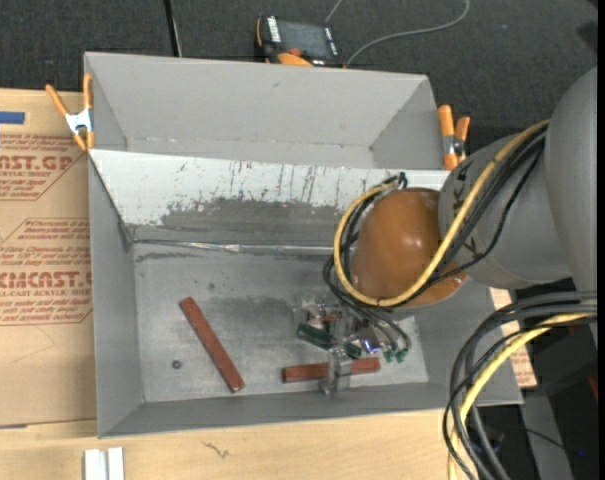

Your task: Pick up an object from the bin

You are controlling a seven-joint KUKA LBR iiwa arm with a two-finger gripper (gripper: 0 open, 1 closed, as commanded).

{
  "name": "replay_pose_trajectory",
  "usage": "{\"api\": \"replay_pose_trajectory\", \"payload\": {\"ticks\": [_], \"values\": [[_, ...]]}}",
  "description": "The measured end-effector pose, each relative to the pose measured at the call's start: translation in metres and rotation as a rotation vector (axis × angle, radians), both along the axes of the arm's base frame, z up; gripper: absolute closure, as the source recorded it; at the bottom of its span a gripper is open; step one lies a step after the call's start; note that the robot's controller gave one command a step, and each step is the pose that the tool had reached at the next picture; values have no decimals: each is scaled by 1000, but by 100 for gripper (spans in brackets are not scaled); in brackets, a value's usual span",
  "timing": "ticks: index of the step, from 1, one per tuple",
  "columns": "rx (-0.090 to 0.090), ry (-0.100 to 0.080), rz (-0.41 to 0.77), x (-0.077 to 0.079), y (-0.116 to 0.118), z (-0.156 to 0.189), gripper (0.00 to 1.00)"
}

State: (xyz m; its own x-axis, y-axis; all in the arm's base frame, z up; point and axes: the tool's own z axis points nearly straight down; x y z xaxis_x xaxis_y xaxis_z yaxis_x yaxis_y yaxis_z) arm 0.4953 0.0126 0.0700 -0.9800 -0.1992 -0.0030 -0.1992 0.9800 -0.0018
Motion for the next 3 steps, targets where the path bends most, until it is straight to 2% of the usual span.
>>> {"api": "replay_pose_trajectory", "payload": {"ticks": [1,2,3], "values": [[2,4,5,-1,4,0,100],[3,-6,9,6,35,117,100],[2,9,20,-1,44,58,100]]}}
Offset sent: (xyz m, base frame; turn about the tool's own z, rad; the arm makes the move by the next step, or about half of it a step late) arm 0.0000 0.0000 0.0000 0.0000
